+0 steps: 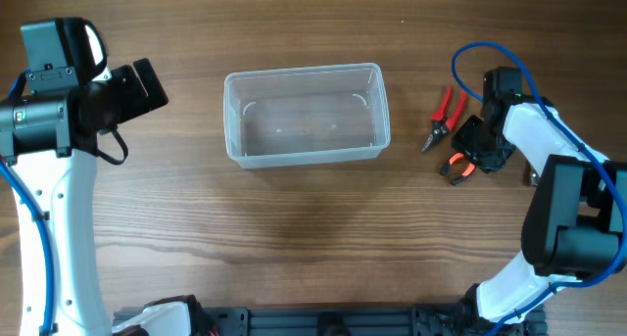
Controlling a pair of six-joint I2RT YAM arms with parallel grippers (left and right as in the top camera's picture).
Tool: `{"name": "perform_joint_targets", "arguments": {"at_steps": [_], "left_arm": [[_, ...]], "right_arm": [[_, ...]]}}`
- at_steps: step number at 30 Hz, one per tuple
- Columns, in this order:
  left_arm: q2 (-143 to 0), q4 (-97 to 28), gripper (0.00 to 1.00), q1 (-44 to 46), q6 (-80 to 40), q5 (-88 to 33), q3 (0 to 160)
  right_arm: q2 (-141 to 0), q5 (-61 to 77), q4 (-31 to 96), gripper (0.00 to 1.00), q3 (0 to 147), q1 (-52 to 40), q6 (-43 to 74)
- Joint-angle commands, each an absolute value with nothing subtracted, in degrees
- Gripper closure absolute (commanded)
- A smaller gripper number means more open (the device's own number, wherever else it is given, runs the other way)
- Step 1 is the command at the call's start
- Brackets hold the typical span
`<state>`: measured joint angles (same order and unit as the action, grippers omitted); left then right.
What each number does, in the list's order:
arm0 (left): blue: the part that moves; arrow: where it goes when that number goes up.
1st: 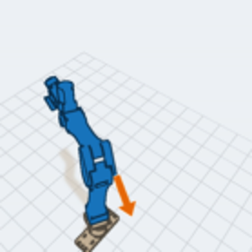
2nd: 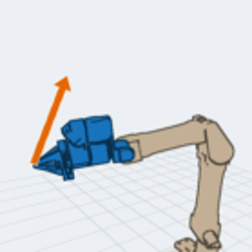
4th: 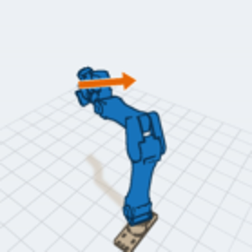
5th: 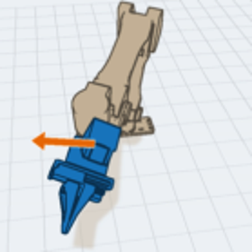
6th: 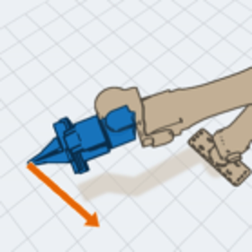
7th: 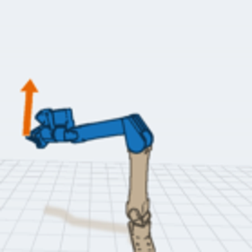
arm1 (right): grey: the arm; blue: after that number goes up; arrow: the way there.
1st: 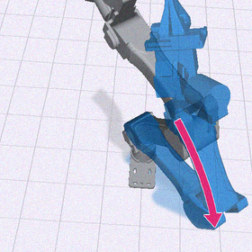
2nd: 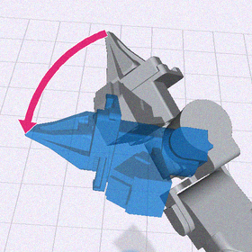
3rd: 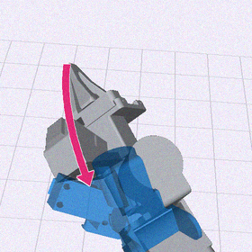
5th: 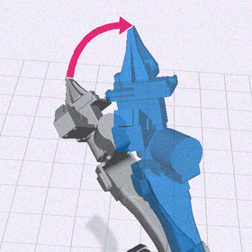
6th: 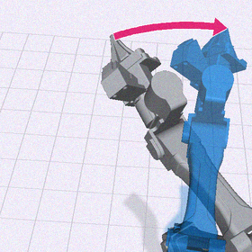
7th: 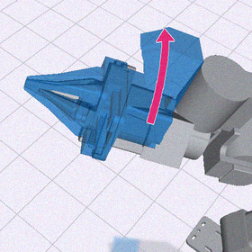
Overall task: Pack container
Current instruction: 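Close the right gripper on the pliers handles and lift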
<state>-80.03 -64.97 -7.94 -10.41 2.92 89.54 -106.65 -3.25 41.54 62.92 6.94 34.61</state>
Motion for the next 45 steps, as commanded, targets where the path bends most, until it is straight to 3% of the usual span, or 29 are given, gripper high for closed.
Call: {"name": "perform_joint_targets", "arguments": {"at_steps": [1, 39, 45], "left_arm": [[-80.4, -65.0, 0.00, -8.3, -11.1, 2.0, 89.5], [-80.4, -65.0, 0.00, -8.3, -11.1, 2.0, 89.5], [-80.4, -65.0, 0.00, -8.3, -11.2, 2.0, 89.5]], "right_arm": [[-108.6, -3.0, 41.7, 0.96, 62.1, 6.6, 34.6], [-96.6, -6.0, 46.6, 0.96, 67.0, 6.6, 27.1], [-97.0, 0.9, 47.2, 0.92, 66.9, 5.8, 23.8]]}}
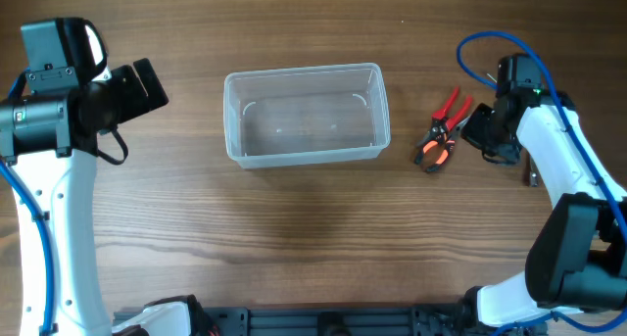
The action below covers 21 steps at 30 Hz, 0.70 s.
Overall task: Pack container
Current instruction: 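Close the right gripper on the pliers handles and lift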
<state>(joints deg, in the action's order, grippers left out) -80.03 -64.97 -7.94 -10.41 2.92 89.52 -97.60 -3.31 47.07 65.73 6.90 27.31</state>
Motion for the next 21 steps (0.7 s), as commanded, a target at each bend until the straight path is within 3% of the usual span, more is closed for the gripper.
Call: {"name": "perform_joint_targets", "arguments": {"at_steps": [1, 2, 3, 5, 21], "left_arm": [[-80.4, -65.0, 0.00, -8.3, -11.2, 2.0, 89.5], [-80.4, -65.0, 0.00, -8.3, -11.2, 2.0, 89.5], [-80.4, -65.0, 0.00, -8.3, -11.2, 2.0, 89.5], [-80.4, -65.0, 0.00, -8.3, -11.2, 2.0, 89.5], [-80.4, -65.0, 0.00, -8.3, -11.1, 2.0, 89.5]], "right_arm": [[-97.4, 2.1, 47.2, 0.82, 66.9, 5.1, 22.2], [-97.7, 2.7, 47.2, 0.70, 66.8, 3.9, 20.8], [-97.9, 2.6, 47.2, 0.51, 66.7, 2.8, 20.8], [-98.1, 2.4, 46.4, 0.35, 66.7, 0.6, 21.0], [-98.2, -0.9, 36.8, 0.37, 56.4, -0.8, 27.8]]}}
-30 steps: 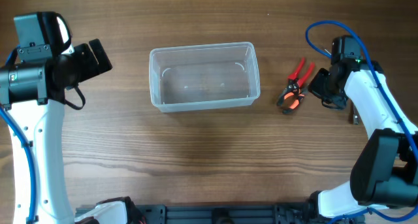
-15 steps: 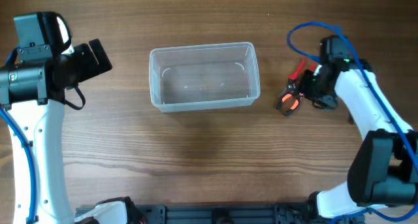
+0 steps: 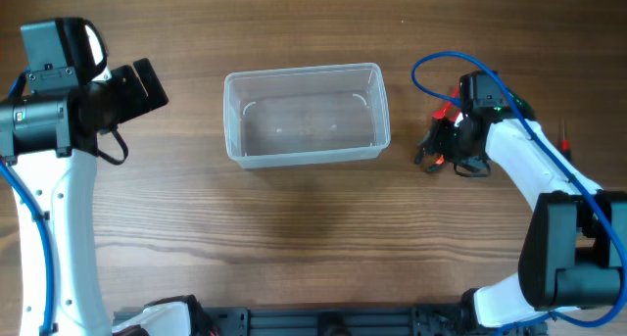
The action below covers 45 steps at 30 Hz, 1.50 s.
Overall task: Pack container
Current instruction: 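Close the right gripper on the pliers handles and lift, then carry the pliers over the container and release them inside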
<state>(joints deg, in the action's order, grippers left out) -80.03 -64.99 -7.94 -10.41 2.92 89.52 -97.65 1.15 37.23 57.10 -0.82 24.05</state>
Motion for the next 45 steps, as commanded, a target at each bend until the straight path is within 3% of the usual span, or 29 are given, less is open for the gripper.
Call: {"name": "perform_joint_targets", "arguments": {"at_steps": [1, 8, 9, 13, 22, 27, 36, 45], "left_arm": [[-80.4, -65.0, 0.00, -8.3, -11.1, 2.0, 89.5], [-80.4, -65.7, 0.00, -8.3, -11.1, 2.0, 89.5], [-80.4, -65.7, 0.00, -8.3, -11.1, 2.0, 89.5], [-80.4, -65.7, 0.00, -8.3, -11.2, 2.0, 89.5], [-80.4, -66.3, 0.00, -8.3, -11.2, 2.0, 89.5], [-80.4, -66.3, 0.00, -8.3, -11.1, 2.0, 89.5], [-80.4, -66.3, 0.00, -8.3, -11.2, 2.0, 89.5], [-80.4, -66.3, 0.00, -8.3, -11.1, 2.0, 89.5]], "right_arm": [[-98.2, -1.5, 36.8, 0.38, 56.3, -0.8, 28.8], [-98.2, -4.1, 35.4, 0.42, 53.2, -0.8, 32.2], [-98.2, -4.1, 35.1, 0.44, 52.8, -0.8, 32.6], [-98.3, -5.6, 33.8, 0.70, 51.6, -0.8, 36.1], [-103.2, -5.5, 33.4, 0.74, 51.6, -0.8, 36.1], [-105.8, -4.4, 33.0, 0.96, 51.6, -0.8, 36.1], [-104.8, -3.8, 36.2, 0.96, 54.8, -0.8, 34.5], [-96.7, -7.3, 53.4, 0.96, 72.8, -1.0, 22.4]]}}
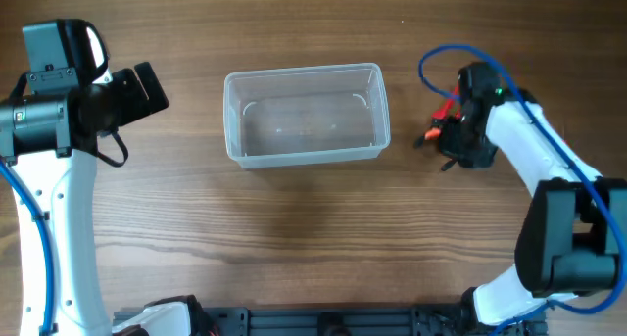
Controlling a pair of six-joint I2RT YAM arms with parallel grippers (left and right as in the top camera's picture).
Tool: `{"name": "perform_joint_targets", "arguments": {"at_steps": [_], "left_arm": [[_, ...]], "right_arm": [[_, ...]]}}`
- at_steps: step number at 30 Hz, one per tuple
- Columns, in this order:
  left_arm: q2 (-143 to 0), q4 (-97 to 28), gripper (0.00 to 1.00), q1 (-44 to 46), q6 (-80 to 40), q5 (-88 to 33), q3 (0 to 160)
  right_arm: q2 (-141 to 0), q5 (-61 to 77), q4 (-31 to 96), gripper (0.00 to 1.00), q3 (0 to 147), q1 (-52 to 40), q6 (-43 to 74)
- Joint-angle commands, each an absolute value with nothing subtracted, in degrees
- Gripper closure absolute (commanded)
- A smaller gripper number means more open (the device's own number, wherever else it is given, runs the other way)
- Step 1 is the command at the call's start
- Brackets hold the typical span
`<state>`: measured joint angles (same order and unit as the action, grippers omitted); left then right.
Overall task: Pack container
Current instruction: 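Carry the pliers over the container and release them inside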
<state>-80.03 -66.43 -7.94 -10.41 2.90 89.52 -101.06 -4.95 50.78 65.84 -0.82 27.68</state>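
A clear, empty plastic container (304, 116) stands in the middle of the table. To its right lie red-handled pliers (447, 109), partly under my right arm. My right gripper (449, 145) is low over an orange-and-black hand tool, of which only an orange tip (428, 138) sticks out to the left. The wrist hides its fingers, so whether they grip the tool does not show. My left gripper (149, 89) hovers far left of the container, with nothing near it.
A blue cable (441, 62) loops above the right wrist. The right arm (549, 179) runs down the right side of the table, and the left arm (59, 199) down the left side. A dark rail (323, 324) lines the front edge.
My right gripper has shifted slightly up and to the right over the tools. The orange tool now shows only its tip at the gripper's left. The left arm and the container have not moved.
First my right gripper was at the orange-handled tool, lower right of the red pliers. Then the tool lay beside the red pliers, with the gripper drawn back to the right. After that the gripper covered the tools, and it stays on them now.
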Motion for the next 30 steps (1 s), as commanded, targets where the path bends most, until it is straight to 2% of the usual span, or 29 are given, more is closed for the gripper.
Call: {"name": "perform_joint_targets", "arguments": {"at_steps": [1, 7, 13, 16, 21, 25, 30], "left_arm": [[-80.4, -66.3, 0.00, -8.3, -11.1, 2.0, 89.5], [-80.4, -66.3, 0.00, -8.3, -11.2, 2.0, 89.5], [-80.4, -66.7, 0.00, -8.3, -11.2, 2.0, 89.5], [-80.4, -67.0, 0.00, -8.3, -11.2, 2.0, 89.5], [-80.4, -67.6, 0.00, -8.3, -11.2, 2.0, 89.5], [-80.4, -68.0, 0.00, -8.3, -11.2, 2.0, 89.5], [-80.4, -68.0, 0.00, -8.3, -11.2, 2.0, 89.5]], "right_arm": [[-96.3, -7.9, 55.2, 0.96, 75.0, -1.2, 21.4], [-95.4, -8.1, 58.7, 0.96, 87.2, -8.9, 11.5], [-95.4, -6.4, 56.2, 0.96, 92.8, -22.2, -14.3], [-95.4, -2.2, 53.9, 0.96, 92.8, -25.4, -25.8], [-95.5, 11.2, 48.1, 0.95, 92.8, -26.5, -45.4], [-98.0, 12.1, 43.5, 0.96, 92.8, -26.5, -49.5], [-104.1, 15.3, 42.4, 0.96, 92.8, -26.5, -61.6]]}}
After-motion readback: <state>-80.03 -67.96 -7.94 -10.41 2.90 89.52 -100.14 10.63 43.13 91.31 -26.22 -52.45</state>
